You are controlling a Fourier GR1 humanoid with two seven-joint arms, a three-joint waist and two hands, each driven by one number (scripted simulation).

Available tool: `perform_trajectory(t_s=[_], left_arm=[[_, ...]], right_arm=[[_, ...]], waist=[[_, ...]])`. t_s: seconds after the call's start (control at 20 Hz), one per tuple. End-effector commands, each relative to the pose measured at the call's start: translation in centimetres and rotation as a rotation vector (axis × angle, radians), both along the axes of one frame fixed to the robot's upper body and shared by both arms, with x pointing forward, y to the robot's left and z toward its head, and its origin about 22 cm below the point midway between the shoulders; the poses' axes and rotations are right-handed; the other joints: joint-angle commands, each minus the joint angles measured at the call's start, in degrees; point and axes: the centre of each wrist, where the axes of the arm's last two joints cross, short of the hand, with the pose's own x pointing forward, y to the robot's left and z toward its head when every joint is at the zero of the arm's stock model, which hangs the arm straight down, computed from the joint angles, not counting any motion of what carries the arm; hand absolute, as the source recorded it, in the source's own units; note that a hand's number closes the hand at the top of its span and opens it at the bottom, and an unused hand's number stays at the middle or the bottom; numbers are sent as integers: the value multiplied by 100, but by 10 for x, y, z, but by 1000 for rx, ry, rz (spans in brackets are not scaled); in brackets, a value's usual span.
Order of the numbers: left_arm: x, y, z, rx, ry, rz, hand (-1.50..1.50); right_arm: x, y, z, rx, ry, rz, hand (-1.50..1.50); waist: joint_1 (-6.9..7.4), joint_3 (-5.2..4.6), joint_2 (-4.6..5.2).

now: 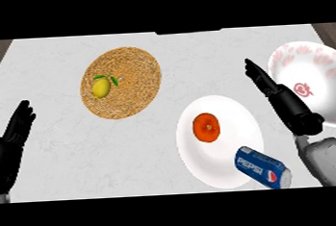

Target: Pick the squash from the plate and place it in the bowl

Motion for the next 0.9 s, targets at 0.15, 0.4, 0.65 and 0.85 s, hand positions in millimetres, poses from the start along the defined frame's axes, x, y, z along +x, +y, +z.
perform_trajectory(t_s=[0.15, 0.4, 0.65, 0.85], left_arm=[[30, -32, 29, -238, -114, -116, 0], [41, -52, 40, -407, -154, -189, 0], [51, -49, 32, -423, -127, -185, 0], [54, -39, 31, -422, -137, -161, 0]], right_arm=[[11, 46, 3, 225, 78, 197, -150], [28, 24, -19, -124, 37, -201, -150], [54, 53, -26, -61, -127, -150, -150], [80, 45, 22, -267, -172, -138, -150]], waist=[[191, -88, -53], [251, -93, -32], [189, -89, -50], [184, -95, -57]])
